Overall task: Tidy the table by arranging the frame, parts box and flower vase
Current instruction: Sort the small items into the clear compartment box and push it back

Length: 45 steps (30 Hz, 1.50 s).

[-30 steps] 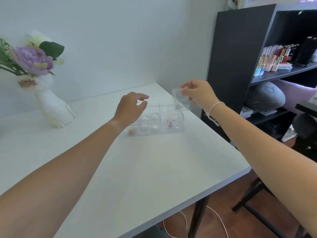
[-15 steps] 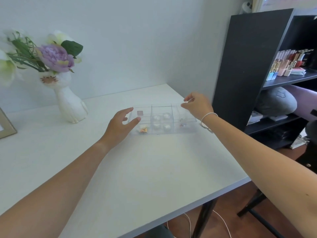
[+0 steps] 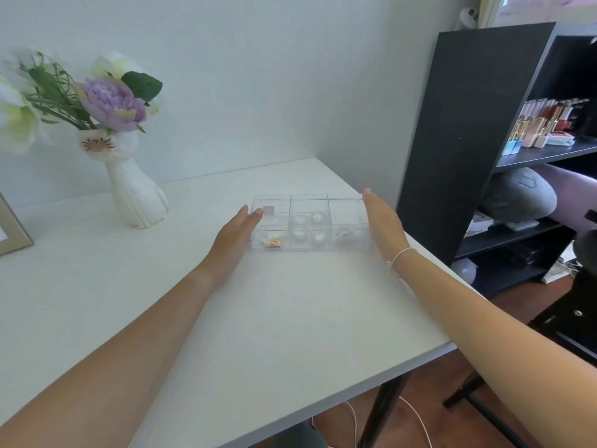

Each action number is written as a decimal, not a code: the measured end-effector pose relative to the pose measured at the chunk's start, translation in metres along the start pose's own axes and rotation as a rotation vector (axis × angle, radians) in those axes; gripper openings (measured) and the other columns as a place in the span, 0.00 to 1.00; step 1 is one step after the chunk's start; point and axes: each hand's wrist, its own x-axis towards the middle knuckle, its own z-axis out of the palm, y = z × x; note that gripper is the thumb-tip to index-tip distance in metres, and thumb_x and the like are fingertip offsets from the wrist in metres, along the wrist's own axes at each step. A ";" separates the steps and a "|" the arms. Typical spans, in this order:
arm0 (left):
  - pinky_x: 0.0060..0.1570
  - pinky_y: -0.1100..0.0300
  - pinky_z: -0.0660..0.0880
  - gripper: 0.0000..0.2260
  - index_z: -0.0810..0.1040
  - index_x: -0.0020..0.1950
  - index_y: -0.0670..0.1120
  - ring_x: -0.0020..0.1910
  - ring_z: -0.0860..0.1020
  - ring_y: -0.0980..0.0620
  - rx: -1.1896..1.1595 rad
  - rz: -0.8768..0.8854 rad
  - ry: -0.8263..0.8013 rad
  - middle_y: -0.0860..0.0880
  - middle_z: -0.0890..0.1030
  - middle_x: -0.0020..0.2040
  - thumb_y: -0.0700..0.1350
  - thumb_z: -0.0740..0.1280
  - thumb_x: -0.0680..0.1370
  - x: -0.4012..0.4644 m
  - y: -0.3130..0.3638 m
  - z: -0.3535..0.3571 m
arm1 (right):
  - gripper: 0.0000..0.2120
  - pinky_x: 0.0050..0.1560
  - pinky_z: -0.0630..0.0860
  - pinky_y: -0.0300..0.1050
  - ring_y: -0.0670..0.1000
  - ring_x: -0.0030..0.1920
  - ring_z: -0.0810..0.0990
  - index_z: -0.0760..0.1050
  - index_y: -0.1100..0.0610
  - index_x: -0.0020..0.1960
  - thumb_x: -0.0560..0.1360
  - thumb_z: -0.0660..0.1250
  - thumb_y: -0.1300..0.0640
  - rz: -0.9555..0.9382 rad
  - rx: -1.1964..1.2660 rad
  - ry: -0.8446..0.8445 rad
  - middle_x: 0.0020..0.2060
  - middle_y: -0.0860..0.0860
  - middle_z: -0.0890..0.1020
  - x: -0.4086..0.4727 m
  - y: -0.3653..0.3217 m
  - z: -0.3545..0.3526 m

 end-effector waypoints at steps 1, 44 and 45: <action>0.73 0.51 0.57 0.39 0.60 0.74 0.52 0.72 0.63 0.55 -0.009 -0.013 -0.020 0.54 0.64 0.74 0.68 0.62 0.67 0.000 0.001 0.001 | 0.27 0.73 0.55 0.45 0.48 0.72 0.62 0.62 0.51 0.72 0.76 0.53 0.40 0.020 0.015 -0.024 0.72 0.46 0.65 -0.002 0.003 0.001; 0.48 0.58 0.61 0.21 0.60 0.70 0.41 0.45 0.62 0.50 -0.091 0.032 0.210 0.48 0.64 0.47 0.47 0.55 0.79 0.111 -0.017 -0.056 | 0.09 0.35 0.79 0.38 0.41 0.34 0.84 0.82 0.51 0.39 0.75 0.64 0.54 0.155 0.536 -0.241 0.40 0.44 0.83 0.156 0.008 0.100; 0.48 0.58 0.62 0.21 0.61 0.71 0.42 0.45 0.62 0.50 -0.086 0.027 0.215 0.48 0.65 0.47 0.47 0.55 0.79 0.117 -0.017 -0.057 | 0.11 0.37 0.78 0.39 0.39 0.35 0.83 0.83 0.49 0.38 0.75 0.64 0.54 0.137 0.523 -0.239 0.38 0.42 0.84 0.164 0.009 0.104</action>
